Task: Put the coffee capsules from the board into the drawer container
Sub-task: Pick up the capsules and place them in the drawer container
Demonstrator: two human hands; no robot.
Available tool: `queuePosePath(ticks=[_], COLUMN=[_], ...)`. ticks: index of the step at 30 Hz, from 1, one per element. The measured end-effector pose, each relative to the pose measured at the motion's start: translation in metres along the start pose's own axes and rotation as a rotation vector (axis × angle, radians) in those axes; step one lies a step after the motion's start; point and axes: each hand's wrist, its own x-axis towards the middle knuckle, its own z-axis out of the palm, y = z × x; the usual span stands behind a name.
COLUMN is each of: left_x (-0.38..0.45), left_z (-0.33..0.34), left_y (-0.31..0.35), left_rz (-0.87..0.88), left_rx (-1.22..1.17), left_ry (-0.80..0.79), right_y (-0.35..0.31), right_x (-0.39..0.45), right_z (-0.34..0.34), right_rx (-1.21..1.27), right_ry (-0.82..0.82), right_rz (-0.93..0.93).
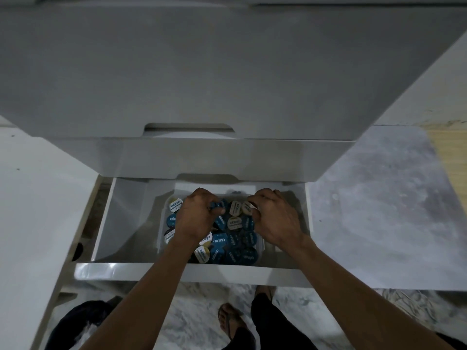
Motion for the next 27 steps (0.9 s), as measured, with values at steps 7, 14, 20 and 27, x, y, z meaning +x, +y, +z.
queuePosePath(ticks=[7, 14, 20, 27], left_x=[-0.013, -0.033, -0.059, -0.109], left_z=[-0.02, -0.04, -0.056, -0.067], left_y=[-0.009, -0.016, -0.013, -0.009], left_rz=[-0.023, 0.063, 0.122, 0.231], left_rx=[-0.009, -0.022, -0.011, 0.042], left_ry=[0.045, 0.108, 0.183, 0.333], right_y=[-0.011, -0.03, -0.05, -0.078], right_x=[-0.008, -0.027, -0.045, -0.089], right_z=[-0.007, -0.01, -0.014, -0.017], right_rx=[0.001, 0.081, 0.165, 0.176], right_ry=[0.053, 0.172, 0.23, 0.341], right_rz=[0.016, 0.001, 0.015, 0.001])
